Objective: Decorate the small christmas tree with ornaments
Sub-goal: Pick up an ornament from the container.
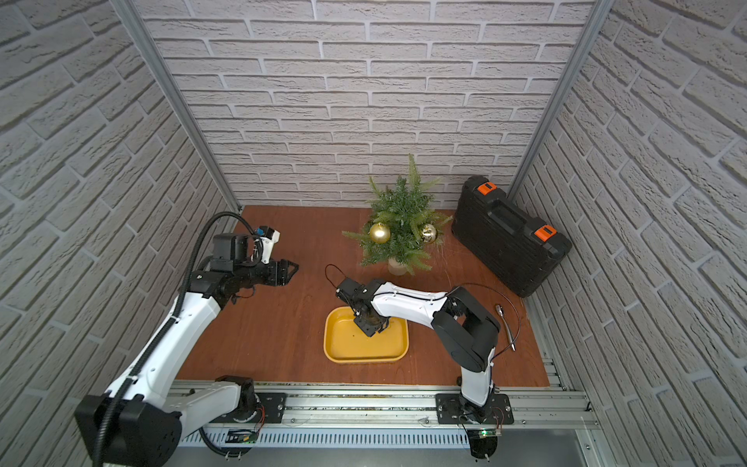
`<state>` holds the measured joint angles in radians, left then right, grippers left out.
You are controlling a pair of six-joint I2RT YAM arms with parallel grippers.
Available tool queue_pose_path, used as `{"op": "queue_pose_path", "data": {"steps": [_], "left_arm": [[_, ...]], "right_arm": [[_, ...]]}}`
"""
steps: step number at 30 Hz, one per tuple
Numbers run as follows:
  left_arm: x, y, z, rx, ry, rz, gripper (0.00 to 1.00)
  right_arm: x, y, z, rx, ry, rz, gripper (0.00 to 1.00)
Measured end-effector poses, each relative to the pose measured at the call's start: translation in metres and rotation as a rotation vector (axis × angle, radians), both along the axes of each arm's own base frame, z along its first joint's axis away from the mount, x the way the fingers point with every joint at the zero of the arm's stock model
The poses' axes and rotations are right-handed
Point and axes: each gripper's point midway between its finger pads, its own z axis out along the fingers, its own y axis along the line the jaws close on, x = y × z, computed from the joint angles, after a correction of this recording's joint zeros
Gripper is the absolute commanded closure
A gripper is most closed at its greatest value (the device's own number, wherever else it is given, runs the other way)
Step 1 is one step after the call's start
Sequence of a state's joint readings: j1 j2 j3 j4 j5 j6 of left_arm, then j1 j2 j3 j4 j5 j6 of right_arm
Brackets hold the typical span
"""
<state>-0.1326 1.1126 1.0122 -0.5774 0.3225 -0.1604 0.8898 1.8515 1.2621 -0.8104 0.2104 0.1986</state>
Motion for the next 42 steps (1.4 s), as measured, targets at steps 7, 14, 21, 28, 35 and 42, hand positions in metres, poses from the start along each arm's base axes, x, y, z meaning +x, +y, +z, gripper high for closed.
{"op": "queue_pose_path", "data": {"steps": [7,14,21,28,35,42], "left_arm": [[0.0,0.0,0.0,0.0,0.0,0.0,0.26],[0.0,0.0,0.0,-0.001,0.0,0.0,0.26],[0.0,-0.001,0.0,-0.006,0.0,-0.005,0.26],[0.0,-0.003,0.002,-0.027,0.0,-0.006,0.26],[0.001,-0.008,0.014,-0.062,-0.016,-0.012,0.27],[0.0,-0.01,0.037,-0.082,-0.09,-0.021,0.27]], "right_arm": [[-0.003,0.002,0.003,0.013,-0.01,-0.022,0.57],[-0.005,-0.001,0.054,0.126,-0.092,-0.078,0.6],[-0.005,-0.011,0.123,0.254,-0.209,-0.152,0.6],[0.0,-0.016,0.194,0.4,-0.329,-0.194,0.62],[0.009,-0.034,0.265,0.517,-0.467,-0.241,0.64],[0.024,-0.064,0.338,0.64,-0.61,-0.32,0.64]]}}
